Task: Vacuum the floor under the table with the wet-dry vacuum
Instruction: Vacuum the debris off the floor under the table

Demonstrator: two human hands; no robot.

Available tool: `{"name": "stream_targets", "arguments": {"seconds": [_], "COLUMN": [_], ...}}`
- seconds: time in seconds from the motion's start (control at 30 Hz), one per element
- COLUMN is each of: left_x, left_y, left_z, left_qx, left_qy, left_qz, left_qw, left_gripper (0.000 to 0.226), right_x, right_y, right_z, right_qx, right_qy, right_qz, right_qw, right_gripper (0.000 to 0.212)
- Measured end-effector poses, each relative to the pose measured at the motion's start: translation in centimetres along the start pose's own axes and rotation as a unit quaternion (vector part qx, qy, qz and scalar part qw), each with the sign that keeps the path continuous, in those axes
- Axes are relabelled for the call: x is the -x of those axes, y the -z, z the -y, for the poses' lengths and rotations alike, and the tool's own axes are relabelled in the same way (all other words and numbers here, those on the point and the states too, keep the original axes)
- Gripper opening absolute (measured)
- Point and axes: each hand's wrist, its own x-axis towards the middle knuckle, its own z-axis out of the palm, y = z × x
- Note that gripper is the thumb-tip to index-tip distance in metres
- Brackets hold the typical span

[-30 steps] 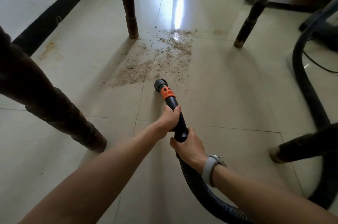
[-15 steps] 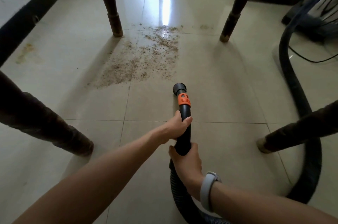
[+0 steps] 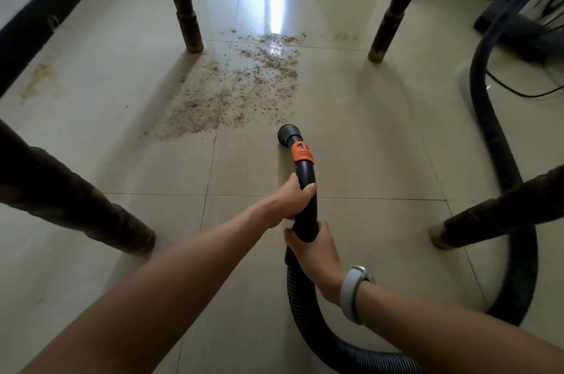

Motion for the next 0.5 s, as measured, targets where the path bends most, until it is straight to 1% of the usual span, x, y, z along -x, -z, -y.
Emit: {"name": "stream_targets", "arguments": {"seconds": [0.07,0.17,0.23,0.37,0.5], "left_x": [0.4,1.0,1.4,3.0,4.7], "left_y": [0.0,0.7,1.4,1.8,1.7], "left_z": [1.0,2.5,3.3,4.7,6.1], "left_qx": [0.021,0.068,0.082,0.066,0.053], "left_qy": [0.021,0.057,0.079,0.104,0.111], "left_qz": [-0.014,-0.087,-0.124,-0.137,-0.143], "left_qw": [0.999,0.992,0.986,0.983,0.982], "left_gripper": [0.043,0.048,0.052,0.053,0.052], "right_x": [1.0,2.8,3.8,5.5,7.3], "right_y": [0.0,-1.0,-1.8,-2.6,-3.3], "right_z": [-0.7,-1.7,-2.1,-2.5,-3.0], "right_qx": [0.040,0.093,0.106,0.114,0.117], "right_qy": [0.006,0.003,0.001,-0.014,-0.035], "right_qz": [0.017,0.058,0.078,0.101,0.120], "right_qw": [0.999,0.994,0.991,0.988,0.985], "right_gripper": [0.029,0.028,0.029,0.031,0.037]}}
